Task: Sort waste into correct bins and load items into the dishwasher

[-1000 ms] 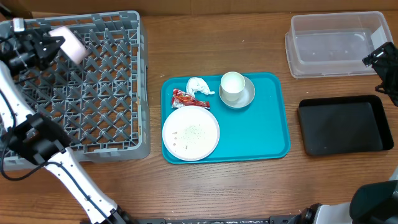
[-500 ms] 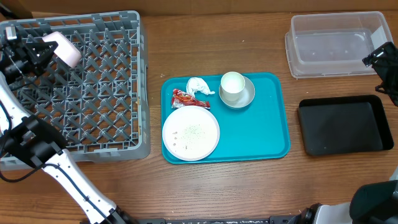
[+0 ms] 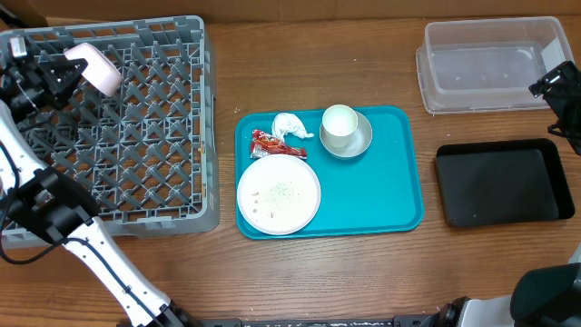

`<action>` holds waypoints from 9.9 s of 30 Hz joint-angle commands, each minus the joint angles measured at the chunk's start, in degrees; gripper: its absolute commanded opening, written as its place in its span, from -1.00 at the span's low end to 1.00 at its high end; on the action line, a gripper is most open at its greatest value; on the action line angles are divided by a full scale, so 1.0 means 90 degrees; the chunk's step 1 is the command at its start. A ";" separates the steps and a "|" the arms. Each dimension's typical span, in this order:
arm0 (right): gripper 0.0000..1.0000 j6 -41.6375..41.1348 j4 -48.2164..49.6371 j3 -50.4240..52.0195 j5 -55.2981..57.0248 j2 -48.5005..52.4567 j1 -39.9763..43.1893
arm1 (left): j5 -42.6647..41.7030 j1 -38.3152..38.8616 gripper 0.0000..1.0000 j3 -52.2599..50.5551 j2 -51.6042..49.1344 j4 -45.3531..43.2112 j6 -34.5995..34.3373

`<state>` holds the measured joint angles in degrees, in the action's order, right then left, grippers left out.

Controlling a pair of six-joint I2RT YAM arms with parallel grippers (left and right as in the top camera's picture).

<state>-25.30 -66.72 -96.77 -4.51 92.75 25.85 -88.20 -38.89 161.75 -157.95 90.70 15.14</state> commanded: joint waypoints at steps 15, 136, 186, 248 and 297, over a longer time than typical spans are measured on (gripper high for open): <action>0.99 -0.0022 0.0022 -0.0083 -0.0002 -0.0012 0.0005 | 0.0520 -0.0087 -0.82 -0.0289 -0.0126 -0.0223 0.0274; 1.00 -0.0019 0.0022 -0.0083 -0.0002 -0.0012 0.0005 | 0.4544 0.2067 -0.92 0.1557 0.3330 0.0680 -0.2293; 0.99 -0.0022 0.0022 -0.0083 -0.0002 -0.0012 0.0005 | 0.8765 0.8267 0.27 -0.1460 0.2346 -0.0750 -0.2300; 1.00 -0.0019 0.0022 -0.0083 -0.0002 -0.0012 0.0005 | 1.0452 0.8949 -0.23 -0.1460 0.1263 -0.1112 -0.3007; 0.99 -0.0019 0.0022 -0.0083 -0.0002 -0.0012 0.0005 | 0.7259 0.7359 -0.92 0.1486 0.2295 0.0488 -0.3376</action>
<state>-25.28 -66.72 -96.77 -4.51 92.75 25.85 -12.62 34.52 171.35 -143.13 92.68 -14.59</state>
